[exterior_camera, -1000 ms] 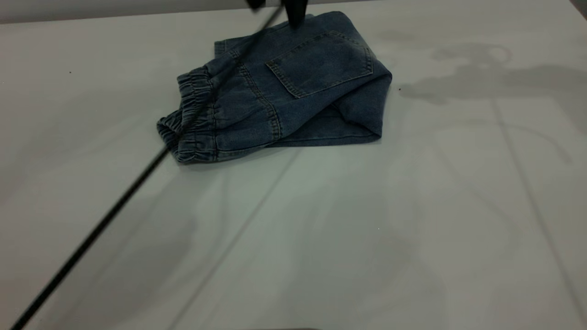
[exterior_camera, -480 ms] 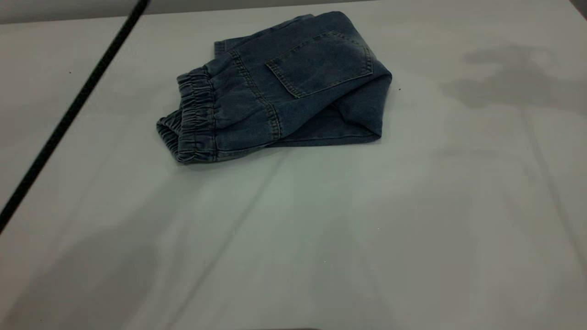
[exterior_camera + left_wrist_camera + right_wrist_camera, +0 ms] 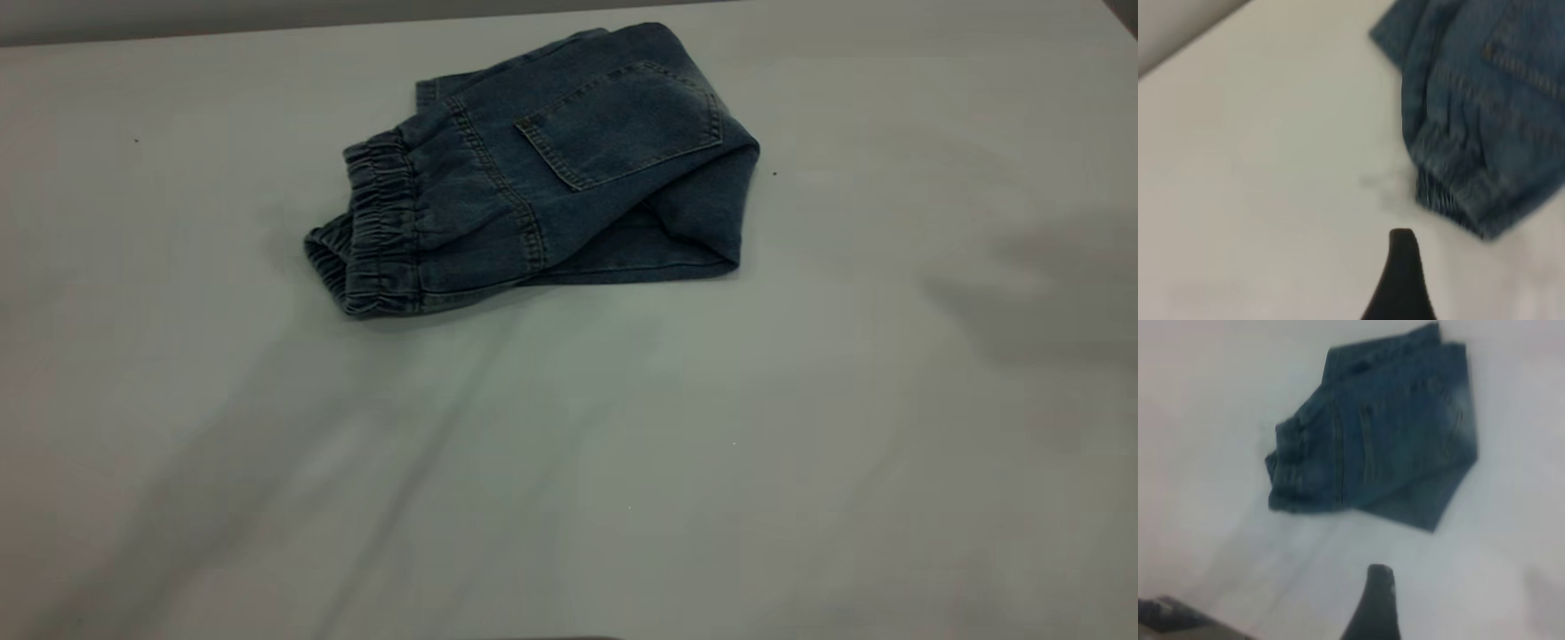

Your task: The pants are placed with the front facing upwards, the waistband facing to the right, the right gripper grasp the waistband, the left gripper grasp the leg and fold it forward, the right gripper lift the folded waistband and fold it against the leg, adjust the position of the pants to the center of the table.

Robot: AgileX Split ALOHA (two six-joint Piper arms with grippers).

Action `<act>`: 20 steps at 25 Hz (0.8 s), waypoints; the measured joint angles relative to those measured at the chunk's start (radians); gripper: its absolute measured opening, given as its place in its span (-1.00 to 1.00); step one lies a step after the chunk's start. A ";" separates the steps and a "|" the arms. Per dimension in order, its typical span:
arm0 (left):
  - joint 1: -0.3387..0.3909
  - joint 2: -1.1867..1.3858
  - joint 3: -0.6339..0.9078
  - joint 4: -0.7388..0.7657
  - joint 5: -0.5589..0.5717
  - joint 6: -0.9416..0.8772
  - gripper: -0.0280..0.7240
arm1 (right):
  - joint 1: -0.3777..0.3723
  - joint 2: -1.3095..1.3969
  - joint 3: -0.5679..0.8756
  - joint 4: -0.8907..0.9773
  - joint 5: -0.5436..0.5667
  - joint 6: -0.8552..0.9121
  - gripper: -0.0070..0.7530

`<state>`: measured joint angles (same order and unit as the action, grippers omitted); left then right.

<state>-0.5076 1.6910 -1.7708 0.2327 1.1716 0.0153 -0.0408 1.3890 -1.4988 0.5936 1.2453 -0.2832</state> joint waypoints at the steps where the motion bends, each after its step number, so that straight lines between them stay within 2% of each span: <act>1: 0.000 -0.050 0.053 0.000 0.000 -0.008 0.54 | 0.000 -0.037 0.035 -0.001 0.000 0.000 0.58; 5: 0.000 -0.230 0.244 -0.001 0.000 -0.074 0.54 | 0.000 -0.199 0.205 -0.001 0.002 -0.001 0.58; 10: -0.001 -0.389 0.372 -0.011 0.000 -0.155 0.54 | 0.000 -0.405 0.411 -0.003 0.005 -0.037 0.58; 20: -0.001 -0.705 0.724 -0.048 0.000 -0.129 0.54 | 0.000 -0.776 0.704 -0.058 0.004 -0.044 0.57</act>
<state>-0.5085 0.9864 -1.0471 0.1852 1.1716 -0.1138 -0.0408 0.6130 -0.7945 0.5355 1.2490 -0.3269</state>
